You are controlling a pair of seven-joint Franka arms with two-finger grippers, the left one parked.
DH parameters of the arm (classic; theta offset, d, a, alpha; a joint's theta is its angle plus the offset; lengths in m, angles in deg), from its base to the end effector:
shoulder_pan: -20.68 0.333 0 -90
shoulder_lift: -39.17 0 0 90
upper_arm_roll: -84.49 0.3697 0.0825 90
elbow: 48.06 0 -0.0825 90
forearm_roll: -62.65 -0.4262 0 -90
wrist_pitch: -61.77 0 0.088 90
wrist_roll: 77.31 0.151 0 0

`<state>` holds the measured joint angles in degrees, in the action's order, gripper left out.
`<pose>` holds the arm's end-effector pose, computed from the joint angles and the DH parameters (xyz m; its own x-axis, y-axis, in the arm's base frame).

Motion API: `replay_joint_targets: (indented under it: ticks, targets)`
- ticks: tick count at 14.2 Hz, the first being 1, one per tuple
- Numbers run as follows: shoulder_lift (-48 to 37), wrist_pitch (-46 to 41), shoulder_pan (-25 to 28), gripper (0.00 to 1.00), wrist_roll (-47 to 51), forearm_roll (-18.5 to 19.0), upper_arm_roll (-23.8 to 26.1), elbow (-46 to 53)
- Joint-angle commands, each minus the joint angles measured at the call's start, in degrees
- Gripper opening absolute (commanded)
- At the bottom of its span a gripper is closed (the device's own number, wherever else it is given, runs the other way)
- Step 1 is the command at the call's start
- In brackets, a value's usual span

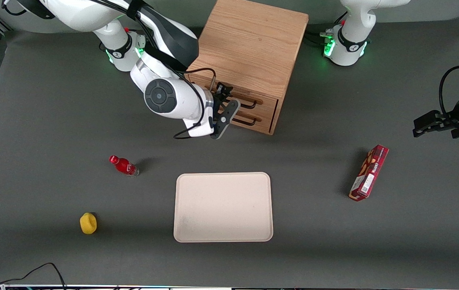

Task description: Open upper drawer

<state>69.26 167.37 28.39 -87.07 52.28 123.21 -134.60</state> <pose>0.5394 0.4913 0.4078 0.6406 0.7674 -0.0253 0.6659 -0.5716 -0.4794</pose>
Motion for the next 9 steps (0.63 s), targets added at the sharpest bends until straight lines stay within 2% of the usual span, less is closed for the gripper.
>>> replay_joint_targets:
  ticks: [1, 9]
  targets:
    - [0.9, 2.2, 0.6, 1.0, -0.4, 1.8, 0.7, -0.8]
    - [1.2, 4.4, 0.8, 1.0, -0.4, 2.8, 0.7, -2.7]
